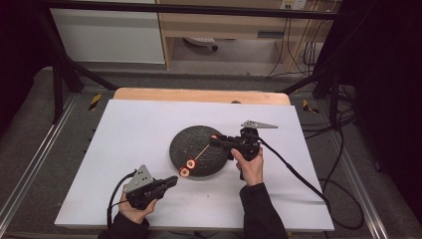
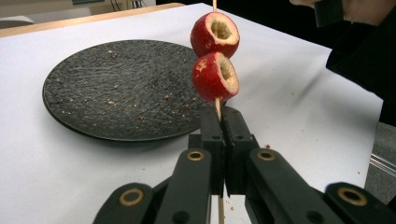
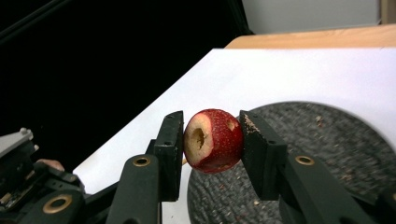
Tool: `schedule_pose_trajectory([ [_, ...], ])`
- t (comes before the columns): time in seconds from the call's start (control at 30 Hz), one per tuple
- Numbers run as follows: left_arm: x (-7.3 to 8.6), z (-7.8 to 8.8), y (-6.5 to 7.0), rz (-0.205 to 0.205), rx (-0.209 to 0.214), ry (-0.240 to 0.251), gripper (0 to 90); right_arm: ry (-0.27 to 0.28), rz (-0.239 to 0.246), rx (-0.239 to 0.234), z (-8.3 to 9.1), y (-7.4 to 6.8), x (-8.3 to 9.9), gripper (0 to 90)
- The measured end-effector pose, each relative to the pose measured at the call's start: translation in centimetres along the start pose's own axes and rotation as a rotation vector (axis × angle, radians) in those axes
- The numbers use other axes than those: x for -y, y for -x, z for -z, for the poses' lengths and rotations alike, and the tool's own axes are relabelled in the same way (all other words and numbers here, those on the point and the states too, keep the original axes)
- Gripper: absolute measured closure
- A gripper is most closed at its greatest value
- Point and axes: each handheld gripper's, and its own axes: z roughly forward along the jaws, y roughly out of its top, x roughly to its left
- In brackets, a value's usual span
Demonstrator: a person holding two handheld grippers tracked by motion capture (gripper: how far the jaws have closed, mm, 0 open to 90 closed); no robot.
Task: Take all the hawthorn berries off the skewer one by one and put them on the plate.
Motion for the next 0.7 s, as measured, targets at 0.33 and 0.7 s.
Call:
schedule_pose_trajectory([
  [0.33, 0.0, 0.3, -0.2, 0.005, -0.009, 0.004, 88.4, 0.054, 0.010, 0.062, 2.1, 1.0, -2.4, 62.5],
  [0.7, 0.0, 0.7, -0.9, 0.028, -0.034, 0.016, 88.4, -0.005, 0.011, 0.108, -0.1, 1.8, -1.3, 62.5],
])
